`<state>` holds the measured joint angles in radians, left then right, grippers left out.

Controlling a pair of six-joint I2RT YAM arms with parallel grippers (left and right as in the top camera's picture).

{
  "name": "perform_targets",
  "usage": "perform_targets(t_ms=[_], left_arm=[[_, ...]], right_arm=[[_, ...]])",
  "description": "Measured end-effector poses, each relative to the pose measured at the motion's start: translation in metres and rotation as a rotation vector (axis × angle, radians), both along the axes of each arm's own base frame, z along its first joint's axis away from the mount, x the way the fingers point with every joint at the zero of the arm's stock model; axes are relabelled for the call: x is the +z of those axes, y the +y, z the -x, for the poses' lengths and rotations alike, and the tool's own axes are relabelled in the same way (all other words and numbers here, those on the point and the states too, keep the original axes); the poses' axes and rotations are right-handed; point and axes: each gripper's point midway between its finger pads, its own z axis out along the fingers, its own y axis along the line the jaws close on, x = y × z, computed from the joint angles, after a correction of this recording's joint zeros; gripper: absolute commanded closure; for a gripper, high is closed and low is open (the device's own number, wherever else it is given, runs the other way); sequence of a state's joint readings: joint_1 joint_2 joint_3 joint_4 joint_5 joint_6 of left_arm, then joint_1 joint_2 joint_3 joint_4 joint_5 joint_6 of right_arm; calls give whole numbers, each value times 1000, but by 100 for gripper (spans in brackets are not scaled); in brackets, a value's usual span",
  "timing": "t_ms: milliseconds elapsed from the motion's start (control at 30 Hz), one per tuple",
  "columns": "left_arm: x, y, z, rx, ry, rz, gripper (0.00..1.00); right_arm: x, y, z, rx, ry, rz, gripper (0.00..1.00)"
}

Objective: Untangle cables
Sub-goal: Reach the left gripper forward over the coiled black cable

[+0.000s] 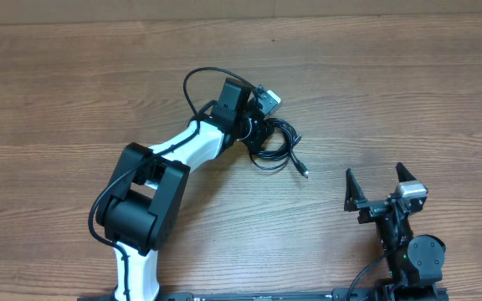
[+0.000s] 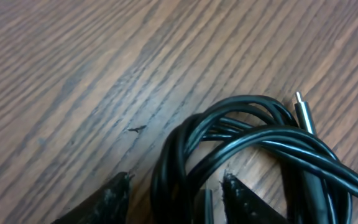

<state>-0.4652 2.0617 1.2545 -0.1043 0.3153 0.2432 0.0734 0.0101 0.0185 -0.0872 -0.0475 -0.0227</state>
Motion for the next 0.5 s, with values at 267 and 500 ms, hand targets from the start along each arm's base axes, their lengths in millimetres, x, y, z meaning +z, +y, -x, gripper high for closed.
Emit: perform_targets(t_ms=[267,500], left_arm=[[-3,7,-3,24,-10,-36,96],[-5,8,-1,36,7,-57,96]], right_arm=[[0,0,0,0,0,0,0],[0,0,0,0,0,0,0]])
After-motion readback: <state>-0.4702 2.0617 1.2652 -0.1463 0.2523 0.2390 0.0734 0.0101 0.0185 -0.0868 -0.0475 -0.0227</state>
